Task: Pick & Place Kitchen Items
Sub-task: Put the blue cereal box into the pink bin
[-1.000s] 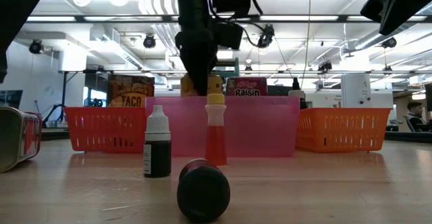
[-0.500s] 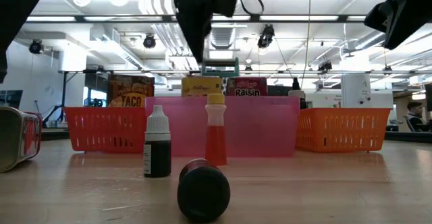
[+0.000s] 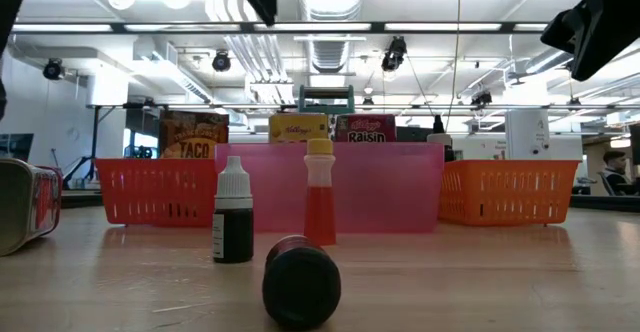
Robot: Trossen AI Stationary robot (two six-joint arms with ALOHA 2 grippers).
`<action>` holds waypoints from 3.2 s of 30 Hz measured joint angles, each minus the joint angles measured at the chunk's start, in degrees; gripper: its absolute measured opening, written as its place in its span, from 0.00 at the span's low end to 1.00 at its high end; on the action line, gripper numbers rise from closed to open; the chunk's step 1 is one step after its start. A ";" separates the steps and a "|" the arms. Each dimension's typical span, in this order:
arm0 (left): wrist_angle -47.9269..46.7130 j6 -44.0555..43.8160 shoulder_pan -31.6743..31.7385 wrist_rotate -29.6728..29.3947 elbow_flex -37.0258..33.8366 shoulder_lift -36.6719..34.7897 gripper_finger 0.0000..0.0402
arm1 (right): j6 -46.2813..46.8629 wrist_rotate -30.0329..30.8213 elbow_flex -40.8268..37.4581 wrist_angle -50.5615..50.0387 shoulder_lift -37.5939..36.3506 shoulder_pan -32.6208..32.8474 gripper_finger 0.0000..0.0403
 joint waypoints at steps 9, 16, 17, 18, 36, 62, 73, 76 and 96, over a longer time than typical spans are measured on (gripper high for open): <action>-0.51 -16.76 -11.15 -3.89 -8.93 -7.00 0.58 | 0.19 0.03 0.00 1.22 0.00 -0.01 0.02; -1.44 -30.98 -21.52 -4.16 -17.85 -11.64 0.58 | 0.12 0.05 0.00 1.27 0.00 -0.05 0.02; -1.47 -33.18 -23.23 -4.16 -19.15 -12.22 0.58 | 0.58 0.06 0.00 1.31 0.00 -0.05 0.02; -1.46 -35.65 -24.89 -4.17 -20.51 -12.82 0.58 | 1.08 0.05 0.00 1.32 0.00 -0.05 0.02; -1.52 -80.97 -43.91 3.29 -28.99 -15.30 0.55 | 2.84 -0.02 0.00 1.30 -0.02 -0.05 0.02; -4.97 -106.97 -62.11 6.00 -19.51 -2.76 0.55 | 3.32 0.42 0.02 1.21 -0.02 -0.55 0.02; -4.94 -106.56 -62.33 6.18 -19.41 -1.71 0.55 | 3.65 2.38 0.02 1.03 -0.04 -7.45 0.02; -4.96 -106.47 -62.26 6.16 -19.43 -2.12 0.55 | 3.50 3.86 0.02 1.10 -0.04 -9.84 0.02; -4.94 -103.52 -60.07 9.00 -24.53 -3.59 0.55 | 1.50 16.70 0.02 5.62 -9.69 -4.46 0.02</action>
